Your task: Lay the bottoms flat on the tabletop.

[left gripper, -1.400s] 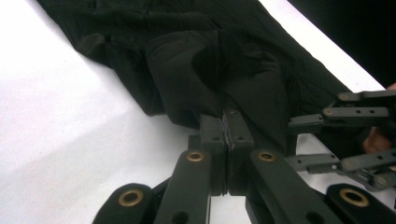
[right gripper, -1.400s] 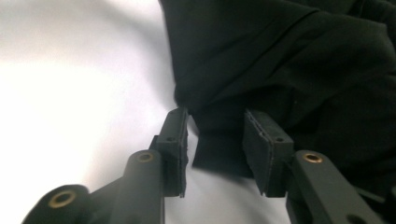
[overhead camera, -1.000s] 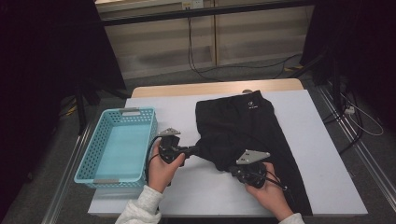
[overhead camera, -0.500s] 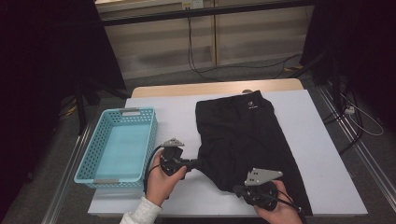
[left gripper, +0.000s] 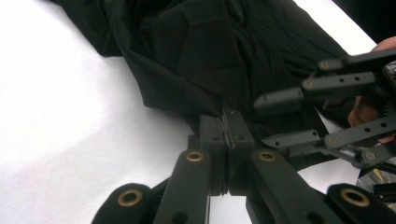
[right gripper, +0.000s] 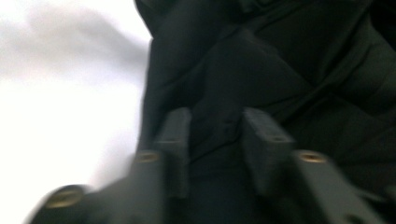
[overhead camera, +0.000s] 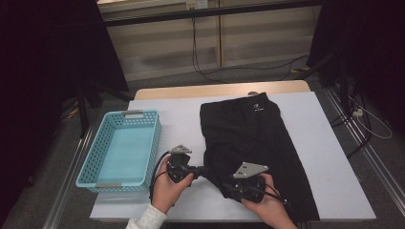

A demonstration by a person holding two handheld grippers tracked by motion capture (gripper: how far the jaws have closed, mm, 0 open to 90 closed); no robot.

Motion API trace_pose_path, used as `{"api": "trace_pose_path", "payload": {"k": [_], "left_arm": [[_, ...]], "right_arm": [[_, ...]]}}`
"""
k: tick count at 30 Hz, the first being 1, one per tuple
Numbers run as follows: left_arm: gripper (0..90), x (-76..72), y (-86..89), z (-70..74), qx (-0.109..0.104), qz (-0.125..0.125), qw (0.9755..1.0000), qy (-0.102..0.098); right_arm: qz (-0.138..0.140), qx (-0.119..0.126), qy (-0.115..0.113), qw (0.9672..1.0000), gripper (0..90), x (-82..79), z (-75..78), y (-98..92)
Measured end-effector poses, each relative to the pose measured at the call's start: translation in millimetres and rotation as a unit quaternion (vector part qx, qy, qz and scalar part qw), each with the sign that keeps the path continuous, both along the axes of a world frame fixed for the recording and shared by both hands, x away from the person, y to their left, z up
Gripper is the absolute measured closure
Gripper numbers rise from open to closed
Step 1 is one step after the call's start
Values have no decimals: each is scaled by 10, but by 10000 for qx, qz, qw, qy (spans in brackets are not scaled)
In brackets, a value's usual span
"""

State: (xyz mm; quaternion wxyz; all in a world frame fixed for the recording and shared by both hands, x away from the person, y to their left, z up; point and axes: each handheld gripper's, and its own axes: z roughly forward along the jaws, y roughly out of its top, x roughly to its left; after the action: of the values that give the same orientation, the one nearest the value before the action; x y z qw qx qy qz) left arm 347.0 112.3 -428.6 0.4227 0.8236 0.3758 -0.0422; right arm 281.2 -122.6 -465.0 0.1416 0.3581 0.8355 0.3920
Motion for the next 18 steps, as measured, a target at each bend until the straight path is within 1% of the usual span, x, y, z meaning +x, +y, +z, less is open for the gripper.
{"api": "trace_pose_path", "payload": {"k": [1,3,4,6,7,8,10,12,14,16,17,18], "left_arm": [[890,-7,-2,-6,4,10,10000,-5],[887,-16,5,-13,7,0,10000,0],[885,-16,17,-9,8,1,10000,-8],[883,-8,48,12,-23,27,10000,-25],[881,-4,67,27,-27,30,10000,-35],[879,-5,79,38,-67,71,9999,-54],[874,-7,98,46,-79,57,9999,-60],[858,-11,106,42,-77,60,9999,-50],[839,-14,113,47,-106,117,9999,-55],[802,-3,123,57,-105,140,9998,-86],[759,6,125,59,-93,183,9997,-135],[696,16,121,56,-108,231,9995,-169]], "right_arm": [[29,-29,59,10000,773,-5,15,5],[38,-47,45,10000,858,-6,17,3],[72,-7,64,10000,861,-1,17,2],[165,125,194,9996,865,3,31,9],[211,156,224,9994,866,-12,44,20],[311,152,210,9992,866,-37,59,35],[521,160,246,9982,866,-101,81,61],[671,275,352,9967,866,-160,84,80],[779,296,416,9957,866,-201,75,102],[814,244,453,9953,865,-227,56,112],[821,239,476,9952,865,-239,49,106],[821,282,502,9950,865,-253,47,93]]}}
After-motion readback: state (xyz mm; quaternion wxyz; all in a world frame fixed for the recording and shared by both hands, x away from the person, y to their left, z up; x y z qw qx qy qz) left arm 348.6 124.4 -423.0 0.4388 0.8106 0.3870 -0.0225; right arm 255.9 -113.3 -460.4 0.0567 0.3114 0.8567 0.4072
